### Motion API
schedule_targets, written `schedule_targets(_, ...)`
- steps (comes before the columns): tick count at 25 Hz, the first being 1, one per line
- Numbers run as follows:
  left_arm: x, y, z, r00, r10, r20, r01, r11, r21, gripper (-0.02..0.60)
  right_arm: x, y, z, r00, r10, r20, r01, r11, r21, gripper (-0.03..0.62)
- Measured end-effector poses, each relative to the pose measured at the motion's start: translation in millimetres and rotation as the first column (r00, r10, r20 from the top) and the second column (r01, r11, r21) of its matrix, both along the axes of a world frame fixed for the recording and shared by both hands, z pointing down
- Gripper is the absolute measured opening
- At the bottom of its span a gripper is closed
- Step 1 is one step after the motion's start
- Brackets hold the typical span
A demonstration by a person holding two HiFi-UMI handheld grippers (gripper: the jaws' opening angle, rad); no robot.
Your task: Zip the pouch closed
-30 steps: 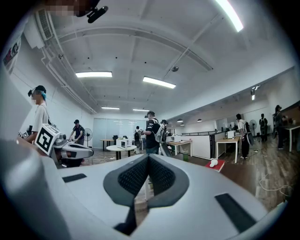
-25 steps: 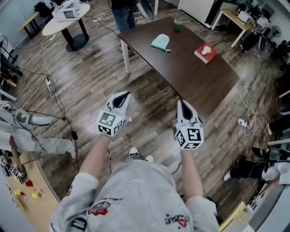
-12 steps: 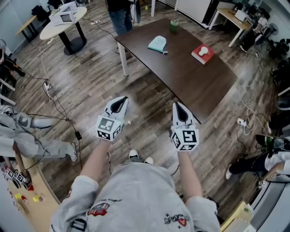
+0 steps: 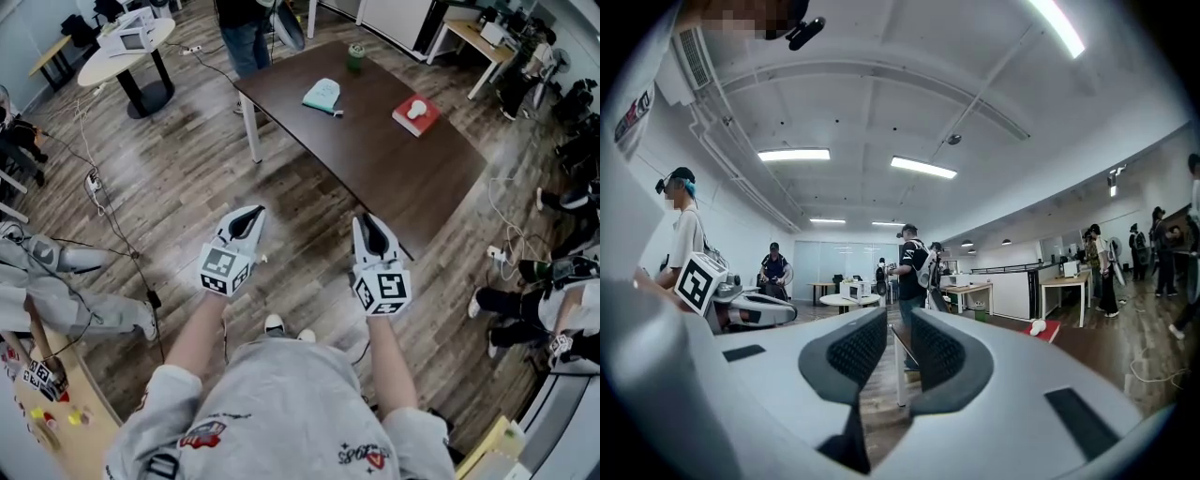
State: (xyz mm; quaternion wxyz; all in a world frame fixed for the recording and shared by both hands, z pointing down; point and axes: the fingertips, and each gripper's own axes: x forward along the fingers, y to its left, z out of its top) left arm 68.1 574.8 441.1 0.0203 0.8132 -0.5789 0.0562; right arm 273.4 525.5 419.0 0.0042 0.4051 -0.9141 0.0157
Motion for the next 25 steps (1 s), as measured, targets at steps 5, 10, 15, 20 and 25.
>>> schedule_targets(5, 0, -2, 3, 1.000, 0.028, -0.013, -0.028, 1.000, -0.009, 0.006, -8, 3, -2, 1.000, -0.026, 0.003, 0.026, 0.999, 0.026, 0.209)
schedule_targets(10, -3, -4, 5, 0.999, 0.043, -0.027, -0.043, 0.999, -0.010, 0.006, -15, 3, 1, 0.999, -0.036, -0.009, 0.037, 0.999, 0.026, 0.258)
schedule_targets(15, -6, -4, 11, 0.998, 0.049, -0.034, -0.049, 0.999, -0.016, 0.006, -17, 3, 6, 0.999, -0.037, -0.015, 0.038, 0.999, 0.016, 0.261)
schedule_targets(20, -16, -6, 13, 0.998, 0.058, -0.035, -0.059, 0.998, -0.020, 0.006, -25, -1, 7, 1.000, -0.019, -0.008, 0.019, 1.000, 0.013, 0.261)
schedule_targets(25, -29, -2, 18, 0.996, 0.085, -0.013, -0.085, 0.996, -0.034, 0.006, -36, -3, 10, 1.000, -0.001, 0.001, 0.001, 1.000, 0.005, 0.261)
